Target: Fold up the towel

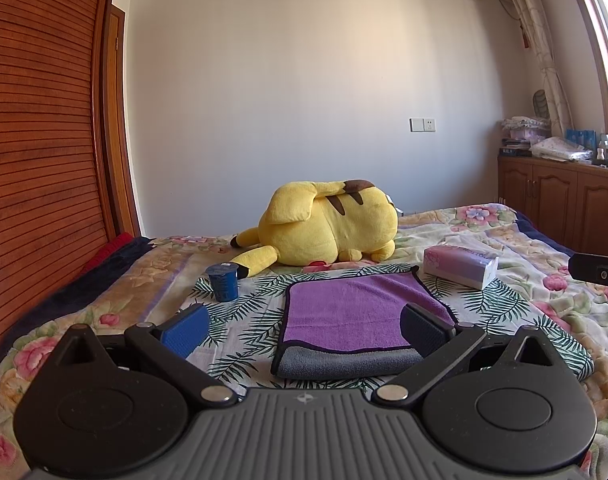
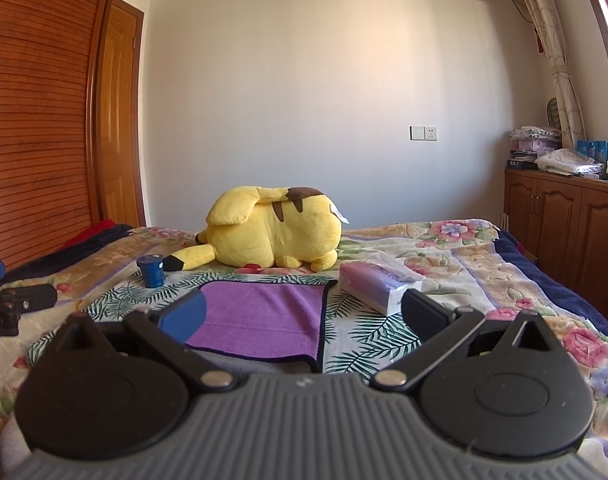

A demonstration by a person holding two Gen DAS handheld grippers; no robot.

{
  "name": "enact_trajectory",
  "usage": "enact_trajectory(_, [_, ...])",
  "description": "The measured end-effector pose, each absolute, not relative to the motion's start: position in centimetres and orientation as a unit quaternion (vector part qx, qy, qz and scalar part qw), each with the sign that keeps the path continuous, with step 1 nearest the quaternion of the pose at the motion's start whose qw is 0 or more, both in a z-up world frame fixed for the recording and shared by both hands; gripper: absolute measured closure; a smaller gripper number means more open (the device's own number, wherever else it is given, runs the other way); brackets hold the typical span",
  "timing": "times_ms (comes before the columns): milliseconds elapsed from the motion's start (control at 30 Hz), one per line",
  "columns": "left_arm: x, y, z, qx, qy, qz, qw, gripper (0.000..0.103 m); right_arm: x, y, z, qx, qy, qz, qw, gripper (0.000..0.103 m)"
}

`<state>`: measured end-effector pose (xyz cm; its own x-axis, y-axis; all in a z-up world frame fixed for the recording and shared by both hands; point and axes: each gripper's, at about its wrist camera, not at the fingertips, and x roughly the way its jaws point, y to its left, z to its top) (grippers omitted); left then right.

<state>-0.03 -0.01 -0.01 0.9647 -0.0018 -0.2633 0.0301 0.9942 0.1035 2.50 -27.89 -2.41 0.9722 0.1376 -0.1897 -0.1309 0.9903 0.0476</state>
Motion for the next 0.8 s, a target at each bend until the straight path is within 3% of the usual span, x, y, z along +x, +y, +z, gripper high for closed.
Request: enact_trajectory(800, [0.13,0.45,0.36,0.054,0.133,-0.008,0.99,0.016,2.41,-27.93,-2.34,0.018,0.096,0.067,0.993,0.0])
